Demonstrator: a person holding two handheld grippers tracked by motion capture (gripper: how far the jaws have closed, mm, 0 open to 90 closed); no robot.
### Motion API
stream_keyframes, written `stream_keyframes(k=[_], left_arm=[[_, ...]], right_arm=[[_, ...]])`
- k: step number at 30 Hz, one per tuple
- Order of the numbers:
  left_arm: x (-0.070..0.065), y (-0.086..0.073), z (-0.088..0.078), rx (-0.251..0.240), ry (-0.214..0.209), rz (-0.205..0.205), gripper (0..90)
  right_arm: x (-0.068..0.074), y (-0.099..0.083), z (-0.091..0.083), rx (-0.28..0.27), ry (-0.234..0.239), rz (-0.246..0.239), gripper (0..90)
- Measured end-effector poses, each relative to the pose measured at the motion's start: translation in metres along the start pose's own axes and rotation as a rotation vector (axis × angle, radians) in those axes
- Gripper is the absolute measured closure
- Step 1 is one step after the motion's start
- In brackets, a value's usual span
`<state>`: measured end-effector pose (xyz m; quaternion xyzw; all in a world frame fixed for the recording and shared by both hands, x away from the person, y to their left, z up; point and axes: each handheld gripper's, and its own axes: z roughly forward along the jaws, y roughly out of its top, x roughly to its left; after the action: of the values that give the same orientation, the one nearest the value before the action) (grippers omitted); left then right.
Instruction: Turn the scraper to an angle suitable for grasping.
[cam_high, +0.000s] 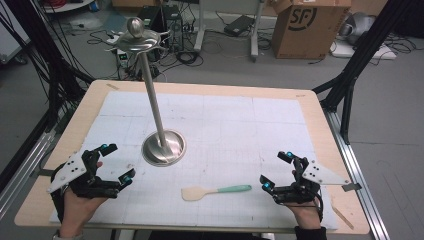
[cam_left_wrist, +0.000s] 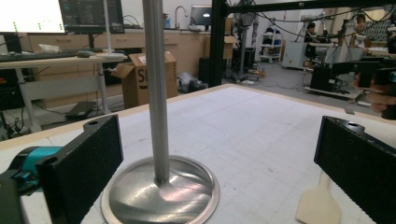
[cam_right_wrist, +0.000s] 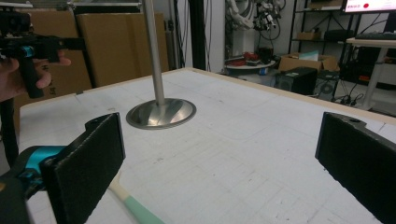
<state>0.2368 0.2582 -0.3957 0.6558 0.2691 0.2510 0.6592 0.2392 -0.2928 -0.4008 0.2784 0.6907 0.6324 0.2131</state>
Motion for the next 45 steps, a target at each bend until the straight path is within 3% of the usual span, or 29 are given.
stream_keyframes(k=[6, 9, 10, 11, 12, 13, 14, 16, 17, 18, 20, 22, 27, 32, 33, 39, 45], left_arm=[[0.001, 0.000, -0.002, 0.006, 0.019, -0.004, 1.7], [0.001, -0.001, -0.002, 0.017, 0.022, 0.001, 1.7], [0.001, -0.001, -0.002, 0.018, 0.023, -0.003, 1.7], [0.001, -0.001, -0.002, 0.022, 0.025, -0.001, 1.7], [0.002, -0.001, -0.002, 0.023, 0.027, -0.002, 1.7], [0.002, -0.001, -0.001, 0.025, 0.028, -0.002, 1.7], [0.002, -0.001, -0.001, 0.025, 0.029, 0.000, 1.7], [0.002, -0.001, 0.000, 0.026, 0.032, -0.003, 1.7], [0.002, -0.002, 0.000, 0.029, 0.031, -0.002, 1.7], [0.002, -0.002, 0.000, 0.030, 0.031, -0.004, 1.7], [0.002, -0.002, 0.001, 0.035, 0.029, -0.003, 1.7], [0.002, -0.003, 0.002, 0.041, 0.028, 0.000, 1.7], [0.003, -0.003, 0.003, 0.038, 0.028, -0.006, 1.7], [0.003, -0.004, 0.003, 0.046, 0.028, -0.009, 1.7], [0.003, -0.004, 0.004, 0.045, 0.027, -0.008, 1.7], [0.003, -0.004, 0.004, 0.053, 0.029, -0.010, 1.7], [0.004, -0.005, 0.004, 0.057, 0.031, -0.011, 1.7]], right_arm=[[0.002, -0.001, 0.006, 0.045, 0.040, -0.004, 0.4], [0.004, -0.001, 0.007, 0.059, 0.086, -0.010, 15.5], [0.004, -0.001, 0.007, 0.059, 0.086, -0.010, 15.5], [0.006, -0.002, 0.007, 0.059, 0.113, -0.024, 28.8], [0.006, -0.002, 0.007, 0.059, 0.113, -0.024, 28.8], [0.008, -0.002, 0.006, 0.074, 0.116, -0.031, 37.7], [0.011, -0.004, 0.006, 0.082, 0.126, -0.048, 52.8], [0.012, -0.006, 0.007, 0.112, 0.137, -0.042, 65.9], [0.012, -0.006, 0.007, 0.112, 0.137, -0.042, 65.9], [0.014, -0.009, 0.009, 0.147, 0.125, -0.042, 80.9], [0.015, -0.012, 0.011, 0.176, 0.132, -0.038, 89.4], [0.016, -0.014, 0.012, 0.191, 0.131, -0.035, 89.5], [0.020, -0.026, 0.024, 0.315, 0.157, -0.029, 89.9], [0.022, -0.034, 0.031, 0.393, 0.180, -0.024, 89.9], [0.024, -0.039, 0.035, 0.441, 0.184, -0.032, 89.9], [0.025, -0.044, 0.040, 0.491, 0.171, -0.026, 89.9], [0.026, -0.046, 0.049, 0.574, 0.147, -0.044, 90.0]])
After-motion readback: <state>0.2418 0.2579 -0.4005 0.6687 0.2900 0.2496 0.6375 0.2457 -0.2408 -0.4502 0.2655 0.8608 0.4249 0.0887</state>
